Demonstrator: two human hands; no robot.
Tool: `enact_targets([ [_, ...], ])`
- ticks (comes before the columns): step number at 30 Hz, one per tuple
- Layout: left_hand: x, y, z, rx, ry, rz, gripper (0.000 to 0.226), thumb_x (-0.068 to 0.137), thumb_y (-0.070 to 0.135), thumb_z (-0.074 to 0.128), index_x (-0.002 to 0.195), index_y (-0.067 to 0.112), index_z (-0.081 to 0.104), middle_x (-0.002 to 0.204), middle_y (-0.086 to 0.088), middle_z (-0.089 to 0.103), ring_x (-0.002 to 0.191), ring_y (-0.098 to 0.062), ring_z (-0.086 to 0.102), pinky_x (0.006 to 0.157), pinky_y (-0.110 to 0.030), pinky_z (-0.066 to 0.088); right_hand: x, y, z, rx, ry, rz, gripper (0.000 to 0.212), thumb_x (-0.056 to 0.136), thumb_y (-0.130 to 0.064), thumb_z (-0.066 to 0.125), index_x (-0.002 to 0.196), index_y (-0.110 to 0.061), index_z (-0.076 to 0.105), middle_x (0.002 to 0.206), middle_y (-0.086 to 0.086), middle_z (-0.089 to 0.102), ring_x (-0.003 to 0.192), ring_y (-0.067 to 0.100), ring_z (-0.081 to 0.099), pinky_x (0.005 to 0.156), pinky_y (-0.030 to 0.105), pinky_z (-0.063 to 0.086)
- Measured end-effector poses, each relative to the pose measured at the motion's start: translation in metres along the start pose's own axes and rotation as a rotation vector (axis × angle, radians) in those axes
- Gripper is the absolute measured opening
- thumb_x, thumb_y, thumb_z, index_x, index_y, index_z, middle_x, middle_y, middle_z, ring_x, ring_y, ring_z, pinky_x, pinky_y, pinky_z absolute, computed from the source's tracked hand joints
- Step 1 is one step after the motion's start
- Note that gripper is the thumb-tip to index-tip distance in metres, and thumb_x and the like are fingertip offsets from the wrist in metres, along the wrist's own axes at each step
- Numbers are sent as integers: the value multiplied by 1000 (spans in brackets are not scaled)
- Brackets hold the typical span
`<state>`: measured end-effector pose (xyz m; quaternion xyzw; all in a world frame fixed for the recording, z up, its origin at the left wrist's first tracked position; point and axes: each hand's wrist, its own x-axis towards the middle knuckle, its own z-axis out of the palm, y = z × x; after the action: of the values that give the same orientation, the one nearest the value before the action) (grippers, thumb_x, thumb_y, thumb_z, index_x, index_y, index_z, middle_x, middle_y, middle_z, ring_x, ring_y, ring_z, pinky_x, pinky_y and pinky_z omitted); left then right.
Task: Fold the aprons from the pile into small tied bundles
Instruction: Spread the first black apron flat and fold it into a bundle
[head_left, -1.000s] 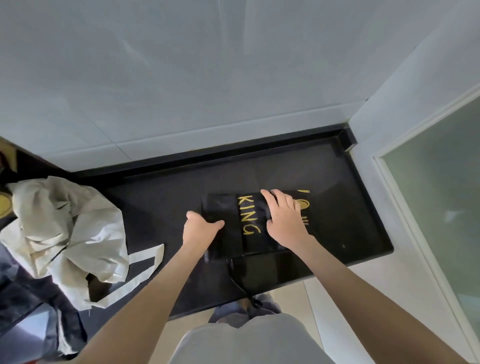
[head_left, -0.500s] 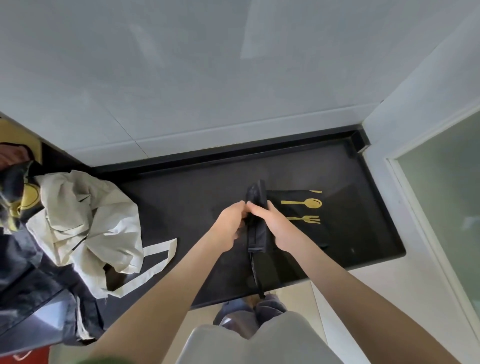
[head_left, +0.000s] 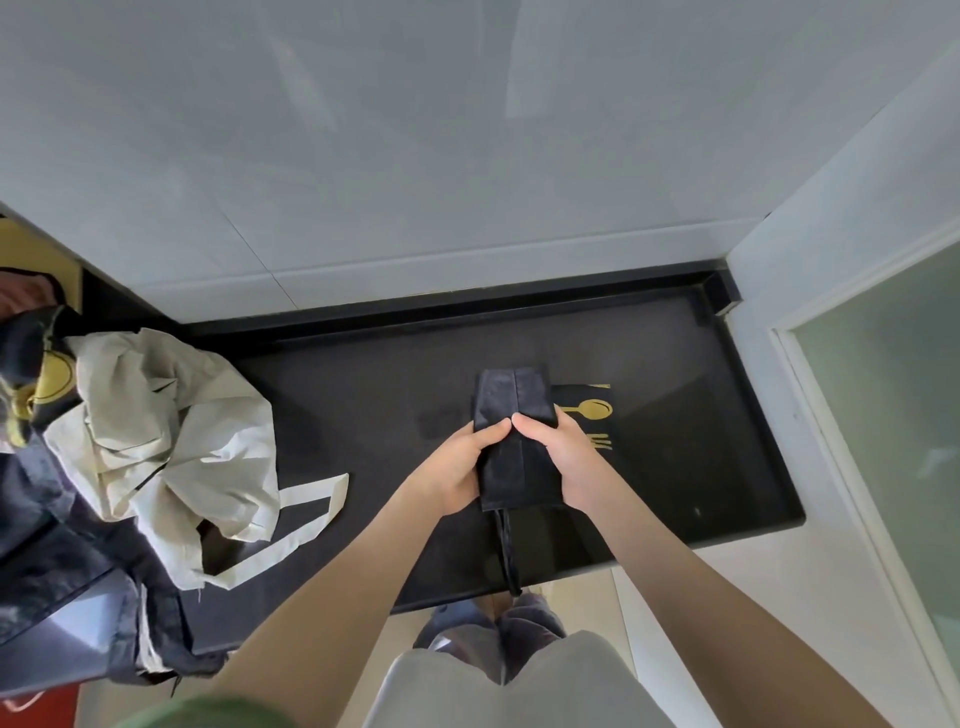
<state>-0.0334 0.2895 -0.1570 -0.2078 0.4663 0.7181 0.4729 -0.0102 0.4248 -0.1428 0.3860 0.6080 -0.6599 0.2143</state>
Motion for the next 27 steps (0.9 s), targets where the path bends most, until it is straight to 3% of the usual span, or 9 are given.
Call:
enact_targets([
  [4,-3,4,-1,-21,6,31,34,92,24,62,125,15,59,117,-5,69,111,-24,64,98,-41,49,1,1,9,17,43,16,77,84,-63,57,148,-28,31,147,0,41,130,28,45,108,50,39],
  [10,-10,-8,-3,-113,118,127,29,95,16,58,123,13,59,114,-8,70,106,-26,66,86,-38,55,5,1,4,-235,2,-154,38,93,-34,60,126,-19,47,122,1,57,107,18,57,95,38,50],
  [14,-11,-10,1,23,323,153,30,97,18,54,126,15,56,113,-6,67,104,-26,63,92,-44,53,4,9,10,-491,128,-344,46,87,-16,70,122,-15,41,102,1,53,91,14,56,74,19,46],
  [17,-7,-11,8,301,463,197,38,99,21,48,137,21,47,118,-1,62,105,-21,58,96,-41,50,7,18,17,-619,118,-416,39,94,-18,60,131,-18,48,121,4,54,111,18,53,91,25,46],
  [19,-7,-10,16,366,424,196,48,101,25,43,148,30,30,131,0,54,109,-18,54,92,-35,50,3,16,22,-502,48,-286,41,98,-33,51,138,-22,47,136,4,47,123,18,46,104,32,41],
  [21,-8,-10,25,178,345,137,53,102,40,38,151,39,17,144,4,42,122,-20,47,92,-36,47,-5,10,22,-188,-99,-138,47,97,-45,49,139,-25,46,139,-1,47,127,16,46,108,35,38],
  [23,-8,-14,31,-18,223,96,59,97,59,32,150,35,23,149,4,37,135,-21,40,108,-40,38,-11,2,16,84,-235,-44,44,95,-46,51,135,-25,50,131,-2,57,122,17,53,108,39,40],
  [25,-6,-15,31,26,144,108,71,91,70,31,147,26,32,149,1,39,137,-20,39,114,-42,32,-10,0,11,123,-270,-29,36,93,-41,56,126,-27,53,122,-1,61,116,20,56,107,42,42],
  [27,-3,-13,29,63,271,98,58,94,60,38,144,30,33,145,2,40,132,-21,41,111,-40,34,-7,0,11,75,-214,-40,29,92,-33,61,120,-27,56,118,2,63,112,22,58,106,44,42],
])
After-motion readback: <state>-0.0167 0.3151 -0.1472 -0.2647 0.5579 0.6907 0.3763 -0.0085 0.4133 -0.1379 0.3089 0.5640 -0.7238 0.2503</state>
